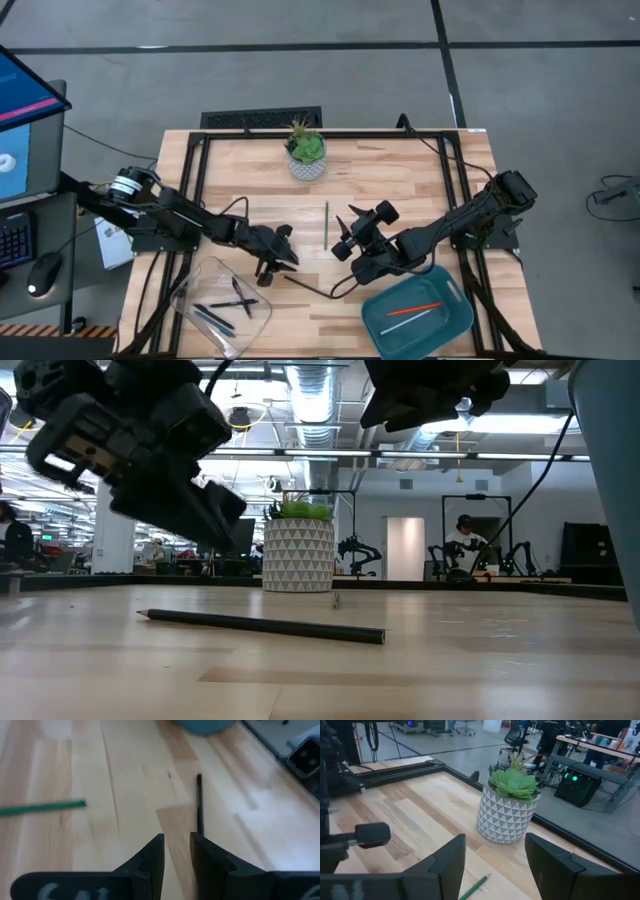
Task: Sort pens & pencils
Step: Put the black pencil into the blue bin
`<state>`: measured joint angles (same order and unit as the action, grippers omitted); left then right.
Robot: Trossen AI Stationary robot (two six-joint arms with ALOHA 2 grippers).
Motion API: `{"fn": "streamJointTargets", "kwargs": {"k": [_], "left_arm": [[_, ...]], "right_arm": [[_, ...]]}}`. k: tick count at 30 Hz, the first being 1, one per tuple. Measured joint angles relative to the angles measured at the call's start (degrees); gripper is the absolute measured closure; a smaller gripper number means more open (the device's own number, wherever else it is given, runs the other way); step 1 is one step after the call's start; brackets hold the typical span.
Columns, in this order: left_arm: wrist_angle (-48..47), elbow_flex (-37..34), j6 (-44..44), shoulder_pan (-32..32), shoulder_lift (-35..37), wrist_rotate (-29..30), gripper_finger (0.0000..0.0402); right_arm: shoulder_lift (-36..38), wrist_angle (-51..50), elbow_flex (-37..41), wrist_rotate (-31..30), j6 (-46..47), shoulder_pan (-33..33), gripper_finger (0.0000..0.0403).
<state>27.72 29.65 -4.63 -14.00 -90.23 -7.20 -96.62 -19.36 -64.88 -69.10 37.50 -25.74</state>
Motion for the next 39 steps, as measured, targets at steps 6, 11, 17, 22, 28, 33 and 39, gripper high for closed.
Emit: {"fn": "streamJointTargets", "kwargs": {"k": [6,11,17,22,28,33,39], "left_arm": [[-0.14,3.01,2.06,0.31,-6.8,-0.48,0.0319],[-0.31,6.52,3.76,0.52,-10.86,-5.67,0.0319],[-1.22,6.97,2.63,-1.33,-11.15,-7.15,0.0319],[-2.07,6.97,2.7,-2.84,-11.09,-4.01,0.0319],[-3.16,6.97,2.1,-2.76,-11.07,0.97,0.0319],[-3.14,6.97,1.96,-3.04,-11.07,-2.41,0.0319],[-4.53,6.97,2.21,-3.37,-11.07,-2.97,0.0319]], "right_arm": [[0.0,-0.28,-0.22,0.04,0.0,0.01,0.0175],[0.01,-1.13,-0.22,0.04,0.02,-0.22,0.0175],[0.02,-1.64,-0.2,0.04,0.02,-0.91,0.0175],[0.01,-1.55,-0.2,0.07,0.07,-0.89,0.0175],[0.0,-1.22,-0.2,0.07,0.09,-0.87,0.0175],[0.0,-1.26,-0.2,0.07,0.07,-0.87,0.0175],[0.02,-1.26,-0.2,0.09,0.07,-0.87,0.0175]]}}
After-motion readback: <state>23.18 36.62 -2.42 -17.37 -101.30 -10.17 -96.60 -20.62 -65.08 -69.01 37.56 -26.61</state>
